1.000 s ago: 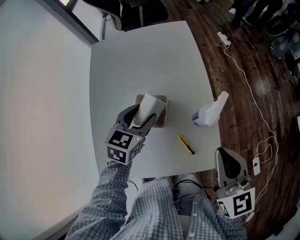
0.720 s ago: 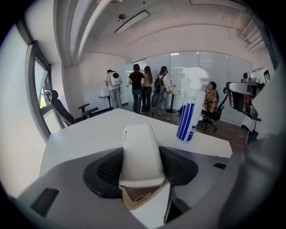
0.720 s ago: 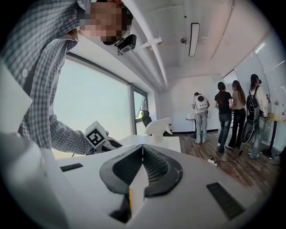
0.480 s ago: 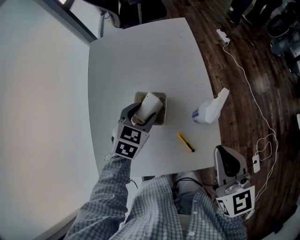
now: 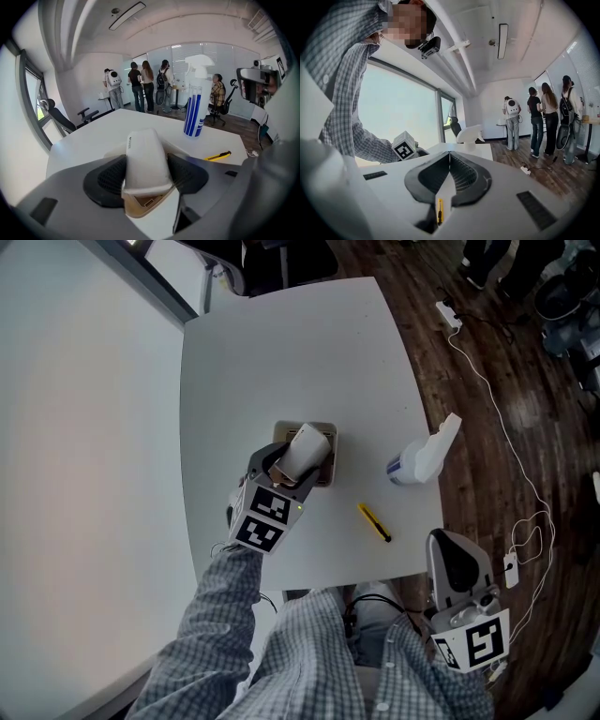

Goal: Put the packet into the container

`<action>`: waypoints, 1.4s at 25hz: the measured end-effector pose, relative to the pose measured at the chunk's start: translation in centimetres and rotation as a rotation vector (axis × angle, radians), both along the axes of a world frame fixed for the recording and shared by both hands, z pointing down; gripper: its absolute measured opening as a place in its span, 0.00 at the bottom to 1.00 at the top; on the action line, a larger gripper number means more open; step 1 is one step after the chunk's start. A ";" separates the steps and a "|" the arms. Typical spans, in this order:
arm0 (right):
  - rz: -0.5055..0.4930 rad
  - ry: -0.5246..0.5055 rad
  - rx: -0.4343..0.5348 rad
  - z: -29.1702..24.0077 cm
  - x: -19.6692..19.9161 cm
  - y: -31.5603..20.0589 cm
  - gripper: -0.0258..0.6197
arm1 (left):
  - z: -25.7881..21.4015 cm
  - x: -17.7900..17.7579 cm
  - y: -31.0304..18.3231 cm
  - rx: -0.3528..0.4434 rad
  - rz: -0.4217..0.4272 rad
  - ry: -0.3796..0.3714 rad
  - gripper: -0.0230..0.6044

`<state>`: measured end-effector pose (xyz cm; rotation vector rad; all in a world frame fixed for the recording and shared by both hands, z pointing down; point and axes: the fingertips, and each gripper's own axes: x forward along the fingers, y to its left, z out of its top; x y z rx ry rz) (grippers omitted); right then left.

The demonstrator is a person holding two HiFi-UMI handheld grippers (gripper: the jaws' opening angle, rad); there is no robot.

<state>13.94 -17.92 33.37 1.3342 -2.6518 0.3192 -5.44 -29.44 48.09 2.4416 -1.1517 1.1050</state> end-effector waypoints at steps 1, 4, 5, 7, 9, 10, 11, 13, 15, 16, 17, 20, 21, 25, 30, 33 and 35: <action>0.002 -0.004 -0.002 0.0 0.0 0.1 0.06 | 0.0 -0.1 0.1 -0.003 0.002 -0.003 0.48; 0.000 -0.006 -0.002 -0.2 -0.1 0.3 0.06 | -0.2 0.2 0.2 -0.004 0.005 0.024 0.57; -0.002 -0.006 -0.001 -0.2 -0.1 0.3 0.06 | -0.4 0.2 0.2 0.000 0.003 0.034 0.58; -0.005 -0.006 -0.002 -0.2 -0.3 0.5 0.06 | -0.8 0.0 0.3 0.010 -0.010 0.045 0.58; -0.009 -0.006 0.000 -0.2 -0.4 0.7 0.06 | -1.3 -0.2 0.4 0.006 -0.024 0.078 0.58; -0.012 -0.007 0.003 -0.3 -0.6 0.7 0.06 | -1.6 -0.3 0.5 0.001 -0.033 0.106 0.58; -0.016 -0.007 0.006 -0.4 -0.7 0.8 0.06 | -1.9 -0.4 0.6 -0.003 -0.045 0.135 0.58; -0.026 -0.008 0.012 -0.6 -1.0 0.9 0.06 | -2.7 -0.8 0.7 -0.001 -0.075 0.190 0.58; -0.037 -0.007 0.020 -0.9 -1.3 1.0 0.06 | -3.7 -1.3 0.9 0.003 -0.100 0.242 0.58; -0.042 -0.005 0.024 -1.0 -1.4 1.0 0.06 | -4.2 -1.5 1.1 0.005 -0.111 0.270 0.58; -0.045 -0.005 0.028 -1.1 -1.5 1.0 0.06 | -4.6 -1.6 1.2 0.007 -0.120 0.296 0.58; -0.054 -0.006 0.045 -1.4 -1.9 1.2 0.06 | -5.9 -2.0 1.9 0.025 -0.127 0.343 0.45; -0.058 -0.006 0.050 -1.5 -2.1 1.2 0.06 | -6.4 -2.0 2.2 0.037 -0.120 0.351 0.34; -0.078 -0.006 0.064 -2.0 -2.6 1.5 0.06 | -8.6 -2.1 3.9 0.090 -0.079 0.378 0.05; -0.101 -0.010 0.094 -3.0 -3.4 1.6 0.06 | -13.4 -3.3 5.1 0.204 -0.119 0.495 0.05; -0.115 -0.014 0.106 -3.2 -4.0 1.7 0.06 | -15.5 -4.1 5.8 0.246 -0.133 0.535 0.05; -0.131 -0.016 0.116 -3.3 -4.5 1.6 0.06 | -16.2 -4.4 6.2 0.261 -0.131 0.536 0.05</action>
